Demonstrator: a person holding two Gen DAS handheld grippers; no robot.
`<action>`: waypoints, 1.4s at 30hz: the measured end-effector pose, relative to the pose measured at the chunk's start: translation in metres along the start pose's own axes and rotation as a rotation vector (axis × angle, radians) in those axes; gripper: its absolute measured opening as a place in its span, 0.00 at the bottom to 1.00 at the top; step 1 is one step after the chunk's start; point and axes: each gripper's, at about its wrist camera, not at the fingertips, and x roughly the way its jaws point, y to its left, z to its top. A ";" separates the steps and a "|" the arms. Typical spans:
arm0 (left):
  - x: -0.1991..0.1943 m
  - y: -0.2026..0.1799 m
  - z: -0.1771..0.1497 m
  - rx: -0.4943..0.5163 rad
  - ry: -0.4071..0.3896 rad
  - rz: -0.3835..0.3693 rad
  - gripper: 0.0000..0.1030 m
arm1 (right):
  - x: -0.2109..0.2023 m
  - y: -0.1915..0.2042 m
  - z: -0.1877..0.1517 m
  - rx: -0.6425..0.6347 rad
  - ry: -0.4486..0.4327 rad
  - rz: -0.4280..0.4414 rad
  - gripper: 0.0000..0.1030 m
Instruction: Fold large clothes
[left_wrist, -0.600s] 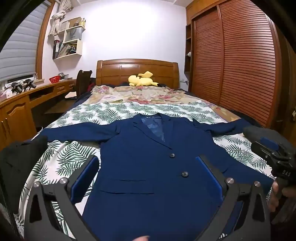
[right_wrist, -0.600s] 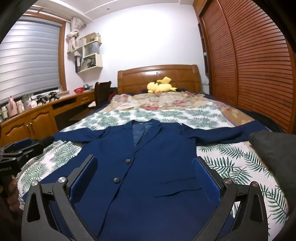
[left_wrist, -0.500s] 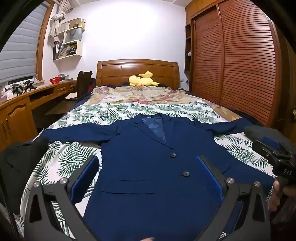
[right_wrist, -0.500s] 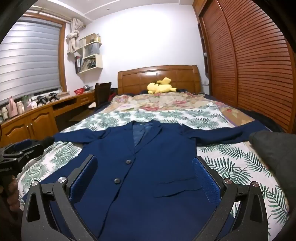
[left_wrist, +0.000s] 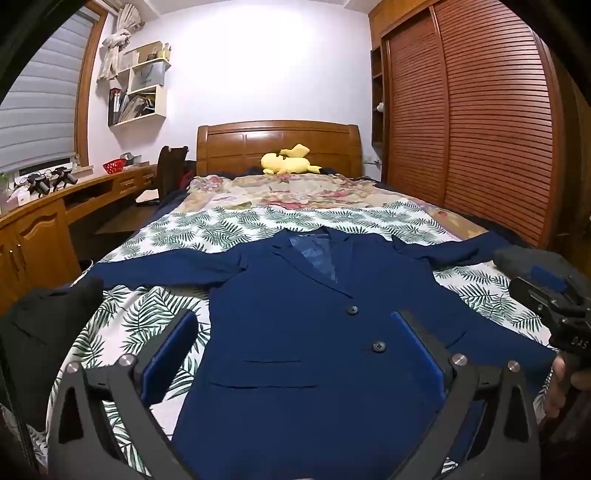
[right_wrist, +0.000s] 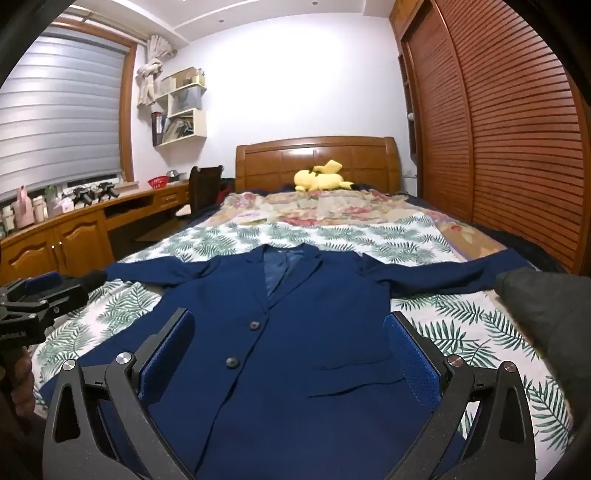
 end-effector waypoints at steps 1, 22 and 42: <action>0.003 -0.002 0.002 0.001 0.003 0.002 1.00 | -0.001 0.001 -0.001 -0.001 -0.002 -0.001 1.00; 0.004 -0.003 0.002 0.003 0.002 0.000 1.00 | 0.001 0.001 -0.003 -0.001 -0.006 -0.003 1.00; 0.003 -0.003 0.002 0.005 0.001 0.001 1.00 | 0.002 0.000 -0.003 -0.001 -0.010 -0.005 1.00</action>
